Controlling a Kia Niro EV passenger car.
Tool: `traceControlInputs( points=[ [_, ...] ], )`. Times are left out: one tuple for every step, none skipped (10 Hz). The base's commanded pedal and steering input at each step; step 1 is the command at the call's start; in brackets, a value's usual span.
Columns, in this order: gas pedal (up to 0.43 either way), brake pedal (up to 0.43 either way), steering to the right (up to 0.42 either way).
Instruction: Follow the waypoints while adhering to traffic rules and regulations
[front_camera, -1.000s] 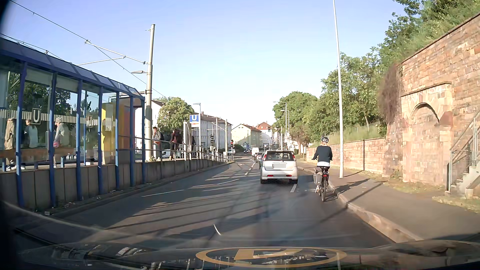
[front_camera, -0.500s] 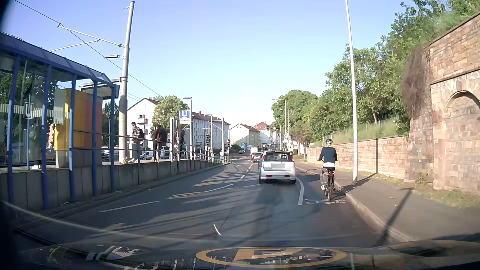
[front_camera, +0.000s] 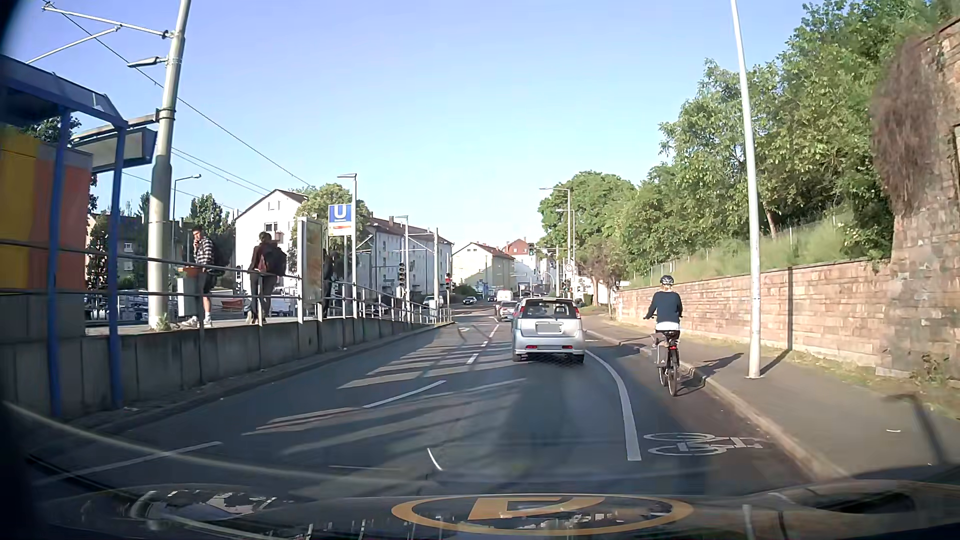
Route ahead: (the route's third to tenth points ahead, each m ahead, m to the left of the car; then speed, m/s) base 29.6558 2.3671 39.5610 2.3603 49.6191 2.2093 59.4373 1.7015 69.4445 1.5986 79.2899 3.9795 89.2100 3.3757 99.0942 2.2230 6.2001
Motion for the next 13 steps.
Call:
traceControlInputs(
  points=[
    [0.169,0.0,0.013],
    [0.169,0.0,0.013],
    [0.169,0.0,0.013],
    [0.169,0.0,0.013],
    [0.169,0.0,0.012],
    [0.157,0.0,0.01],
    [0.157,0.0,0.008],
    [0.13,0.0,0.008],
    [0.13,0.0,0.007],
    [0.13,0.0,0.006],
    [0.13,0.0,0.003],
    [0.13,0.0,0.0],
    [0.13,0.0,-0.002]
  ],
)
